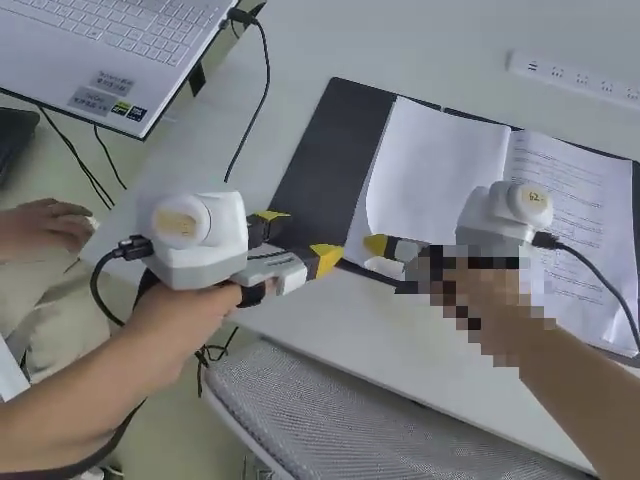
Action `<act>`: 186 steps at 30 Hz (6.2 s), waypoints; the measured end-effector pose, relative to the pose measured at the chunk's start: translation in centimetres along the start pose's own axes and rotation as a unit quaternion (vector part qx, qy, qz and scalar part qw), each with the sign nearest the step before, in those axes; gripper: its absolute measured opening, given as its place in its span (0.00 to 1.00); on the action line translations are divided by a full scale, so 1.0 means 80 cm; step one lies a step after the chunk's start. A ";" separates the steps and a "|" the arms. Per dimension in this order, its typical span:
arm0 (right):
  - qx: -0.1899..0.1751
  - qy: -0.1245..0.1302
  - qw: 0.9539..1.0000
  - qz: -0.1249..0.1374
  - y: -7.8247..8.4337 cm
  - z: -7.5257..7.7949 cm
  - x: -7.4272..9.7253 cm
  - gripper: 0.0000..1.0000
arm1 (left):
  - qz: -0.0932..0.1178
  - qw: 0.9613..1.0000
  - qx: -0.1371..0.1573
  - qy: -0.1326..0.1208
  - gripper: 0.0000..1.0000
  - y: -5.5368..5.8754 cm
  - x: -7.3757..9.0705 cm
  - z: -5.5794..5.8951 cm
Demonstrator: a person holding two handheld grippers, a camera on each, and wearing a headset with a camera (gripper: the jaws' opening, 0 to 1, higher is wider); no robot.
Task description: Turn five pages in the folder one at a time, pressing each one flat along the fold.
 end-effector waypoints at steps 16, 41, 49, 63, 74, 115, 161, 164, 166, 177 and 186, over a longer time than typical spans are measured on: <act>-0.067 -0.059 0.996 0.007 0.023 -0.010 -0.002 0.20 | -0.011 1.000 0.003 0.000 0.45 0.010 0.001 0.001; -0.057 -0.035 0.981 0.182 -0.068 0.034 0.151 0.14 | -0.025 0.995 -0.067 0.069 0.22 0.026 -0.078 0.018; -0.033 -0.028 0.983 0.178 -0.070 0.040 0.164 0.14 | -0.047 0.991 -0.088 0.085 0.13 0.044 -0.098 0.015; 0.040 -0.029 0.990 0.133 -0.071 0.061 0.155 0.13 | -0.066 0.992 -0.079 0.070 0.01 0.067 -0.097 0.001; 0.082 -0.015 0.989 0.118 -0.101 0.094 0.126 0.07 | -0.060 0.994 -0.070 0.065 0.00 0.068 -0.097 -0.001; 0.002 0.012 0.992 0.125 -0.123 0.167 0.060 0.00 | -0.056 0.994 -0.074 0.064 0.00 0.070 -0.100 -0.001; -0.092 0.071 0.965 0.234 -0.251 0.248 0.006 0.00 | -0.050 0.994 -0.075 0.064 0.00 0.071 -0.104 -0.006; -0.089 0.069 0.967 0.230 -0.249 0.244 0.006 0.00 | -0.051 0.994 -0.077 0.064 0.00 0.072 -0.105 -0.008; -0.087 0.069 0.967 0.229 -0.248 0.241 0.007 0.00 | -0.051 0.993 -0.079 0.065 0.00 0.072 -0.106 -0.009; -0.085 0.055 0.974 0.205 -0.237 0.235 0.013 0.00 | -0.053 0.993 -0.080 0.065 0.00 0.073 -0.107 -0.010; -0.087 0.032 0.978 0.187 -0.211 0.224 0.024 0.00 | -0.053 0.993 -0.083 0.065 0.00 0.070 -0.103 -0.003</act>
Point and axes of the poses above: the centre of the closed fingertips' face, and the gripper's own axes: x roughly backward along the fingers, z roughly to its right, y roughly out of its underside, the point moved 8 cm from there along x, roughly backward along the fingers, and after that the axes turned 11 degrees about z, right-handed, at the moved point
